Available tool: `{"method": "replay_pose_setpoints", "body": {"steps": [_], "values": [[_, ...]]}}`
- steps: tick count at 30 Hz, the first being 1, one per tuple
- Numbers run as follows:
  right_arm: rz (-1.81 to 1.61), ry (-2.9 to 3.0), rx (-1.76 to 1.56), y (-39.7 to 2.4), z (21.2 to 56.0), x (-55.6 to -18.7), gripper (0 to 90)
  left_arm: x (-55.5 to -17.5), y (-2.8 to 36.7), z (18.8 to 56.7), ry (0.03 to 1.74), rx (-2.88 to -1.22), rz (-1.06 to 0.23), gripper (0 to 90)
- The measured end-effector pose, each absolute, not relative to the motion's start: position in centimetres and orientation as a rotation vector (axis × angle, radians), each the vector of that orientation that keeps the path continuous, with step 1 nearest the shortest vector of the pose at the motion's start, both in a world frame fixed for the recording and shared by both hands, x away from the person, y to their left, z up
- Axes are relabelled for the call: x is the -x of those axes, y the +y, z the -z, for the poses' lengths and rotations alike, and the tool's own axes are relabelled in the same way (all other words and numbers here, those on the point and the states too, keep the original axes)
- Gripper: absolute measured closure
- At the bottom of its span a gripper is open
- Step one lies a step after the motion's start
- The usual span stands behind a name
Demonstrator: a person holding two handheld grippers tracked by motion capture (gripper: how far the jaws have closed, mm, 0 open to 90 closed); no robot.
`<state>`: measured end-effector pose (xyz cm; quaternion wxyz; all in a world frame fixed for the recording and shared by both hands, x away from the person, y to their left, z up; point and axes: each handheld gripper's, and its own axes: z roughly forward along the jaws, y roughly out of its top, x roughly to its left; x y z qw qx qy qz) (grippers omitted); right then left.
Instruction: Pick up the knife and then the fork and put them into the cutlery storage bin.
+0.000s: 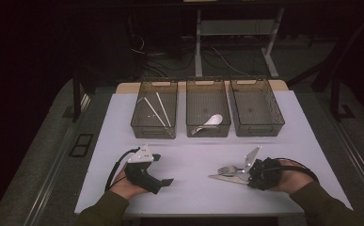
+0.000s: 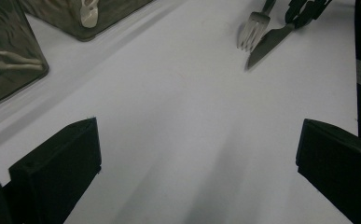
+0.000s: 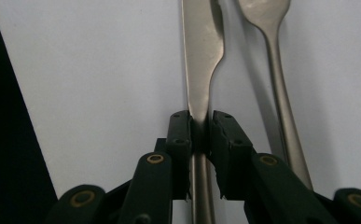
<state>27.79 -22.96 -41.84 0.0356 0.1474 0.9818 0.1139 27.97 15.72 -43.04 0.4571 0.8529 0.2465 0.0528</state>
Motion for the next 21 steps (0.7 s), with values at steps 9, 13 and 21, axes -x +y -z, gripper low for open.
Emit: {"method": "replay_pose_setpoints", "body": {"steps": [9, 13, 21], "values": [[-0.265, 3.018, -0.409, -22.27, 41.91, -27.75, 77.7, -27.95, 15.59, 43.13, 0.602, -2.107, -0.120, 0.0], [-0.259, 3.018, -0.387, -22.17, 41.92, -27.66, 79.2, -27.95, 15.55, 43.15, 0.602, -2.110, -0.119, 0.0], [-0.293, 3.014, -0.368, -22.48, 41.93, -27.57, 79.6, -27.95, 15.57, 43.12, 0.602, -2.108, -0.119, 0.0]]}}
